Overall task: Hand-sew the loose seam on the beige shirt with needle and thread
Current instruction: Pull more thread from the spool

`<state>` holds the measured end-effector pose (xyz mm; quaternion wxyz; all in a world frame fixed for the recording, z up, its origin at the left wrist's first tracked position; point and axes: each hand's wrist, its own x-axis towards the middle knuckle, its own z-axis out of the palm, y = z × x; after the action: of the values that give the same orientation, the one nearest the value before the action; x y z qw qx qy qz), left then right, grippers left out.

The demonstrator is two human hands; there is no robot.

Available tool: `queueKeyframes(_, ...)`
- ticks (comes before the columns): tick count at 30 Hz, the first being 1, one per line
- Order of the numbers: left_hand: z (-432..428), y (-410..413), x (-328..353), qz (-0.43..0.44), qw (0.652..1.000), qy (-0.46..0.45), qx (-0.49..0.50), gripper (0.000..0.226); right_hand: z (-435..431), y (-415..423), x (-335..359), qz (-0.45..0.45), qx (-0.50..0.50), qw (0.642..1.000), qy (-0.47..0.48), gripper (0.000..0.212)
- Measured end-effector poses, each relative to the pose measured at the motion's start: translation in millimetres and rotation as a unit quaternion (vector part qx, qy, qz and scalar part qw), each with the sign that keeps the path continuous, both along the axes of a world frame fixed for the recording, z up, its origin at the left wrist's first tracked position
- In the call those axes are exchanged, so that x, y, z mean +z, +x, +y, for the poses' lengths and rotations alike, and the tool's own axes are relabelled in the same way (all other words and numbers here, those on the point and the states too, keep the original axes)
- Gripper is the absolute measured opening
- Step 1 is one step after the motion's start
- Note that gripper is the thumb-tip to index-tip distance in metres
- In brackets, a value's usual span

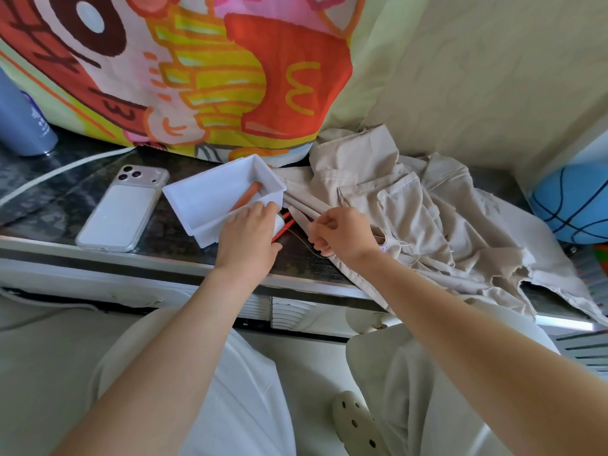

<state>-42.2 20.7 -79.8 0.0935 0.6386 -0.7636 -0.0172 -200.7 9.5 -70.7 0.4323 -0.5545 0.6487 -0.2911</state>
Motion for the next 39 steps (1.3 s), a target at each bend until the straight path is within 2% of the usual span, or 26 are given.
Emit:
queueKeyframes(3, 1.7, -0.7, -1.4, -0.013, 1.0, -0.007, -0.002, 0.044, -0.4, 6.1, -4.1, -0.018, 0.0, 1.0, 0.006, 0.007)
queueKeyframes(4, 2.3, -0.7, -1.8, 0.02, 1.0, -0.003, 0.0, 0.043, 0.2, 8.9, -5.0, -0.024, 0.004, 1.0, 0.011, 0.006)
queueKeyframes(8, 2.4, -1.3, -1.1, 0.189, 0.981, 0.03, 0.004, 0.04, 1.6, 18.7, -6.2, -0.03, 0.041, 0.999, 0.007, 0.028)
queueKeyframes(12, -1.5, 1.2, -2.9, 0.292, 0.954, 0.067, 0.004, 0.043, 2.8, 20.1, -3.7, -0.002, 0.078, 0.997, -0.018, 0.011)
queueKeyframes(17, -2.0, 0.2, 0.0, 0.367, 0.924, 0.104, 0.013, 0.047, 5.1, 7.1, 1.5, 0.003, 0.052, 0.998, -0.046, 0.013)
queueKeyframes(19, -1.1, 0.4, 3.3, 0.424, 0.894, 0.144, 0.021, 0.041, 6.1, -5.4, 4.7, 0.013, 0.029, 0.997, -0.066, 0.014)
queueKeyframes(24, 6.7, -5.5, 13.8, 0.563, 0.782, 0.265, 0.047, 0.026, 10.7, -42.6, 11.0, 0.043, -0.008, 0.996, -0.074, 0.017)
queueKeyframes(26, 9.5, -8.9, 18.8, 0.602, 0.74, 0.294, 0.055, 0.021, 12.9, -55.3, 12.5, 0.069, -0.016, 0.994, -0.083, 0.017)
queueKeyframes(28, 10.6, -11.0, 23.0, 0.628, 0.714, 0.305, 0.055, 0.019, 15.1, -66.5, 14.6, 0.091, -0.025, 0.991, -0.094, 0.02)
queueKeyframes(30, 10.7, -10.6, 23.7, 0.629, 0.713, 0.305, 0.052, 0.017, 16.3, -76.0, 17.4, 0.096, -0.041, 0.99, -0.099, 0.023)
queueKeyframes(35, 10.7, -7.9, 17.3, 0.575, 0.764, 0.285, 0.067, 0.017, 18.0, -98.5, 24.7, 0.109, -0.108, 0.983, -0.101, 0.019)
queueKeyframes(39, 8.2, -8.1, 14.2, 0.586, 0.76, 0.254, 0.116, 0.02, 24.9, -113.8, 25.0, 0.128, -0.12, 0.98, -0.092, 0.019)
